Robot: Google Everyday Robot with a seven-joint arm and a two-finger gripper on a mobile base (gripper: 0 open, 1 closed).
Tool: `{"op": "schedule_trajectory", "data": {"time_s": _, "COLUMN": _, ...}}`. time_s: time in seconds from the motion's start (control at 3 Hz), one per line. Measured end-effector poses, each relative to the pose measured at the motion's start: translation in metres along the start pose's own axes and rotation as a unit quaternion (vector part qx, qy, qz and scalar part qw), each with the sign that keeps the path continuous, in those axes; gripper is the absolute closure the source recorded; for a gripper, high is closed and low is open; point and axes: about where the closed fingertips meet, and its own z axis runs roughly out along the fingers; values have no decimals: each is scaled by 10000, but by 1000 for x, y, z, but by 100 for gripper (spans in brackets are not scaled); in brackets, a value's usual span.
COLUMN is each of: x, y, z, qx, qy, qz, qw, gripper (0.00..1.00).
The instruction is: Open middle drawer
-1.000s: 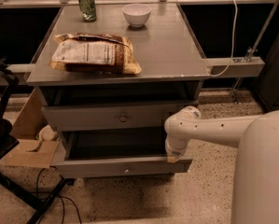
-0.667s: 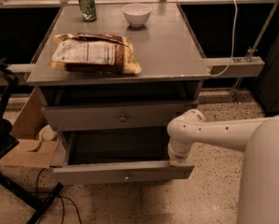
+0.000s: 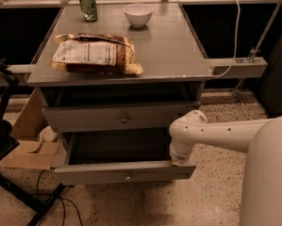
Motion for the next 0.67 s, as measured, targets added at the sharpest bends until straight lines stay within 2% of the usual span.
{"op": "schedule_trajectory", "data": {"time_s": 0.33, "x": 0, "y": 0, "z": 0, "qx": 0, "qy": 0, "qz": 0, "qw": 10000, "gripper": 0}}
{"op": "schedule_trajectory", "data": {"time_s": 0.67, "x": 0, "y": 0, "z": 0, "qx": -1, "qy": 0, "qz": 0, "qw": 10000, "gripper": 0}}
